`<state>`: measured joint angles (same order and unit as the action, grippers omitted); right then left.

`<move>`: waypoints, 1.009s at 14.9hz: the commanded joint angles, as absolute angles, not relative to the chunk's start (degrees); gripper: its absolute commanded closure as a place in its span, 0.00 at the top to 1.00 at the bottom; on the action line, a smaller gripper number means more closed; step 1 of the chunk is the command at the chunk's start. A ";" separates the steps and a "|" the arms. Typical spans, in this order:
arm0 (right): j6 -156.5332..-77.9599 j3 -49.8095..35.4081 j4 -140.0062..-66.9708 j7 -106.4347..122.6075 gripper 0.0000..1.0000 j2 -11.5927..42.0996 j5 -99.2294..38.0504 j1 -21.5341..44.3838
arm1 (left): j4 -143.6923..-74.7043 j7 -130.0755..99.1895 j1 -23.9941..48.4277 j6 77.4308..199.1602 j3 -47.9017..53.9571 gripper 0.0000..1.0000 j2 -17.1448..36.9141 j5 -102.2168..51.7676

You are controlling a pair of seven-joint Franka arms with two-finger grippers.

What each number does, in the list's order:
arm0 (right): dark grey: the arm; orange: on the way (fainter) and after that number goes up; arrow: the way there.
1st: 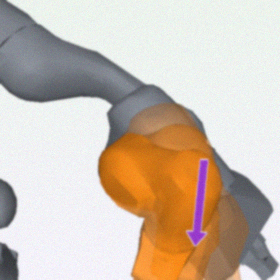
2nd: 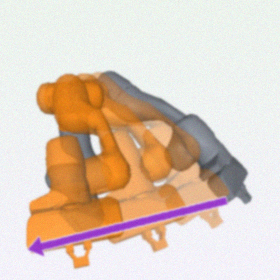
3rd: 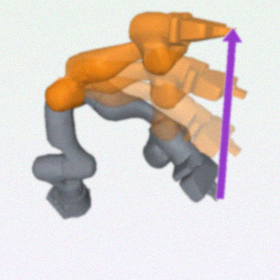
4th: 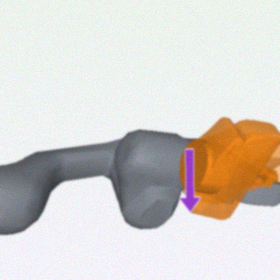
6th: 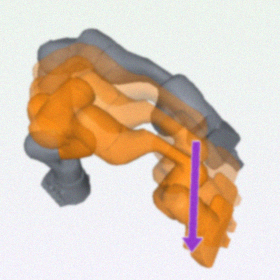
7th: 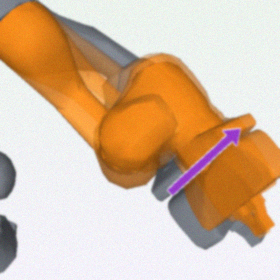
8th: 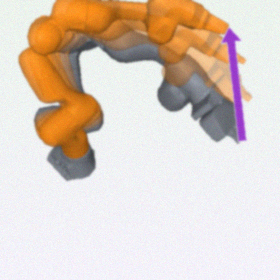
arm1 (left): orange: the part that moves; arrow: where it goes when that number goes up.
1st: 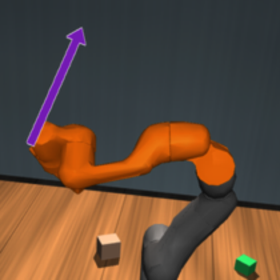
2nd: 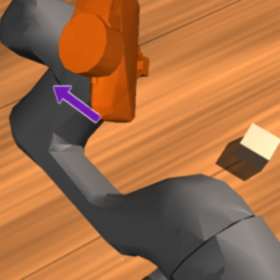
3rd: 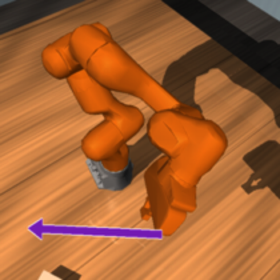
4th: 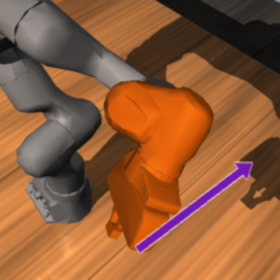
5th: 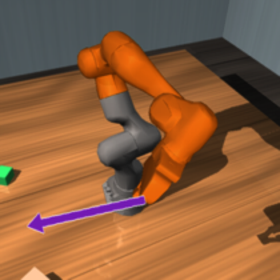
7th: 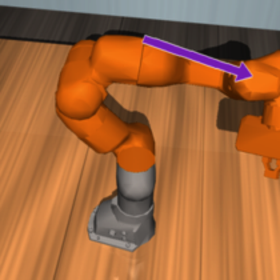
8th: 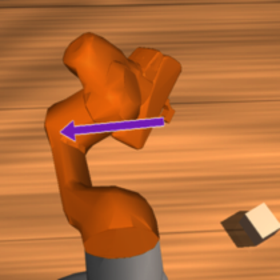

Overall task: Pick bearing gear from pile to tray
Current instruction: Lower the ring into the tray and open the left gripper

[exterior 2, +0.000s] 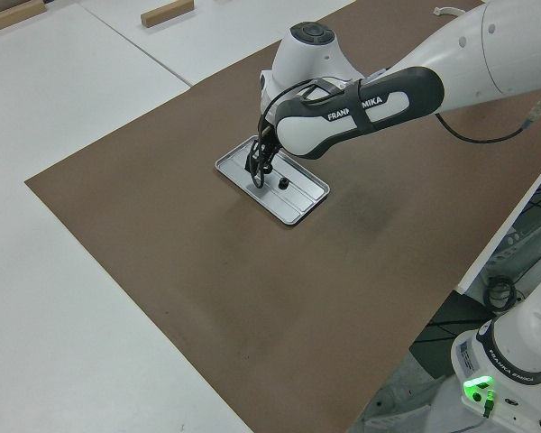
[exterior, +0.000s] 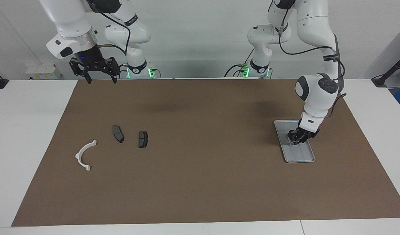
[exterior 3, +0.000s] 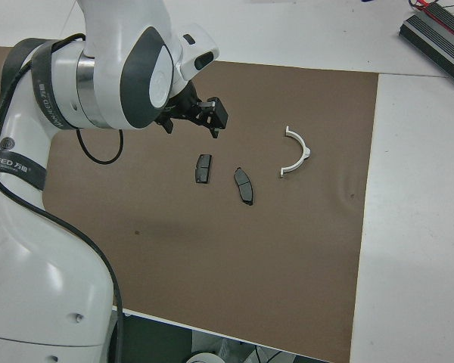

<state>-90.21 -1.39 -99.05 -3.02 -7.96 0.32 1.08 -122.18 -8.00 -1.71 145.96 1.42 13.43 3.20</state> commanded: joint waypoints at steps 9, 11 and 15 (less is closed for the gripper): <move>-90.53 -1.76 -99.14 -1.76 1.00 -9.32 -0.97 0.00 | -122.26 -10.99 0.35 150.73 0.79 0.00 15.91 2.81; -90.44 -1.84 -99.14 -1.76 1.00 -9.32 -0.97 0.17 | -122.26 -10.99 0.35 151.17 0.70 0.00 16.08 2.81; -90.53 -1.93 -99.14 -1.76 1.00 -9.32 -1.05 0.18 | -122.52 -10.46 0.26 152.23 0.70 0.00 16.70 2.81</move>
<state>-90.21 -1.45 -98.91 -3.02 -8.81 0.32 1.08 -122.17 -10.39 -0.42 150.45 1.45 16.17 3.20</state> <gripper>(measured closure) 0.000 0.599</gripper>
